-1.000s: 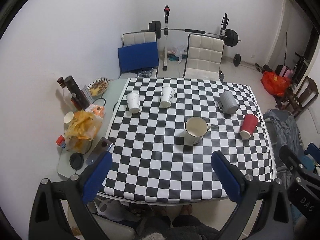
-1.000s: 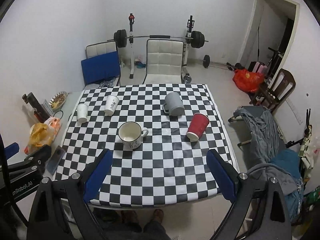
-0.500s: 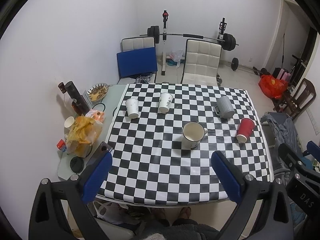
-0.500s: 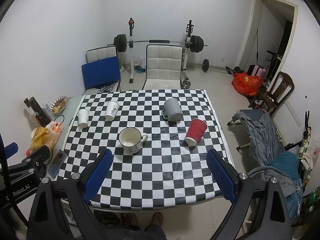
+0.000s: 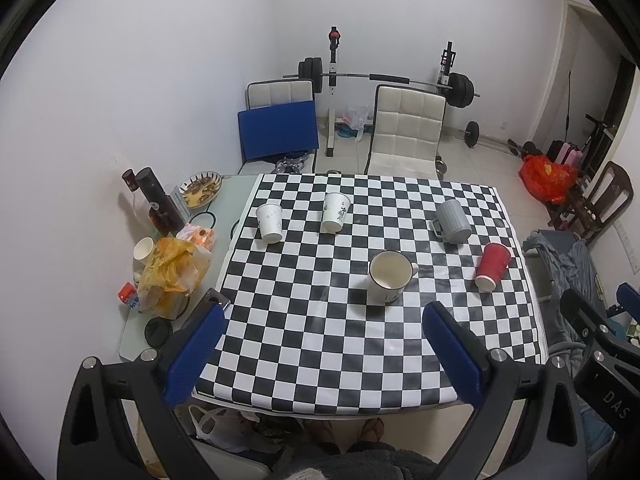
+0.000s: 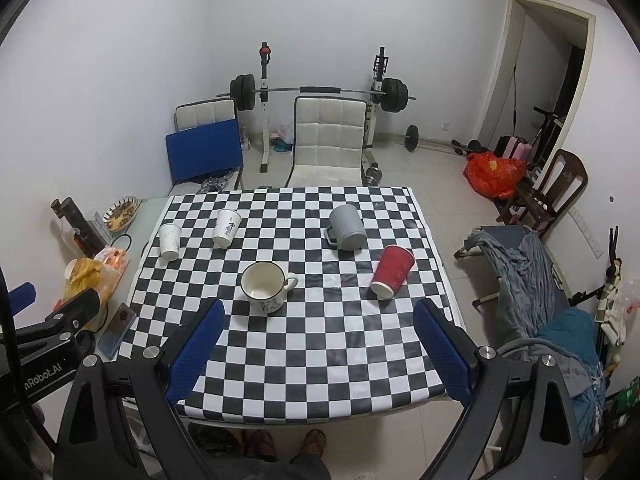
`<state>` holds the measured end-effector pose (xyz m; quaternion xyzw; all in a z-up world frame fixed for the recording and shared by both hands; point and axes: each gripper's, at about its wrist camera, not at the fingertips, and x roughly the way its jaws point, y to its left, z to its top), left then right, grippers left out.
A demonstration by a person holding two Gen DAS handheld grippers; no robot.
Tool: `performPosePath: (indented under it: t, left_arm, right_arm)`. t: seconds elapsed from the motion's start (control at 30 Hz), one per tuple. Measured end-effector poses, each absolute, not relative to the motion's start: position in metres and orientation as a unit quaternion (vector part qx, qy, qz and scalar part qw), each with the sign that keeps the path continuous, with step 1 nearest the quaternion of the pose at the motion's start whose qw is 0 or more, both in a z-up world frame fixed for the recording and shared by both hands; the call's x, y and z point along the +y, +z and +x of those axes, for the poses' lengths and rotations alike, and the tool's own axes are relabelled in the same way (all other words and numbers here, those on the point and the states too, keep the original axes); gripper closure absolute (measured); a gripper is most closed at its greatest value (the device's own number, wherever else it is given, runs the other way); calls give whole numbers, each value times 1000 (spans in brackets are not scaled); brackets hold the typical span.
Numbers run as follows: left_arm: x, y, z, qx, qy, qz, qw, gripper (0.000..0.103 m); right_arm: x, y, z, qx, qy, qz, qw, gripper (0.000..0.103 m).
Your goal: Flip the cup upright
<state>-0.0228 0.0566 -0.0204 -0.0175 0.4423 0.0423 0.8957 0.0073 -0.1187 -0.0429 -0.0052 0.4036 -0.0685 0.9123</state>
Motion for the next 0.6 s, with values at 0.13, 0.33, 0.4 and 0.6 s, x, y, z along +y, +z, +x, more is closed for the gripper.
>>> performPosePath:
  t: [0.13, 0.33, 0.4, 0.6]
  left_arm:
    - [58, -18, -23, 442, 42, -17, 896, 2]
    - [58, -17, -23, 442, 42, -16, 896, 2]
    - [58, -18, -23, 442, 41, -16, 896, 2]
    - [58, -18, -23, 441, 42, -15, 896, 2]
  right_arm:
    - [-118, -41, 7, 404, -67, -6, 912, 6]
    - [-116, -39, 8, 407, -60, -8, 912, 6]
    - [-115, -38, 8, 407, -59, -9, 911, 6]
    - [-114, -38, 8, 407, -61, -8, 912, 6]
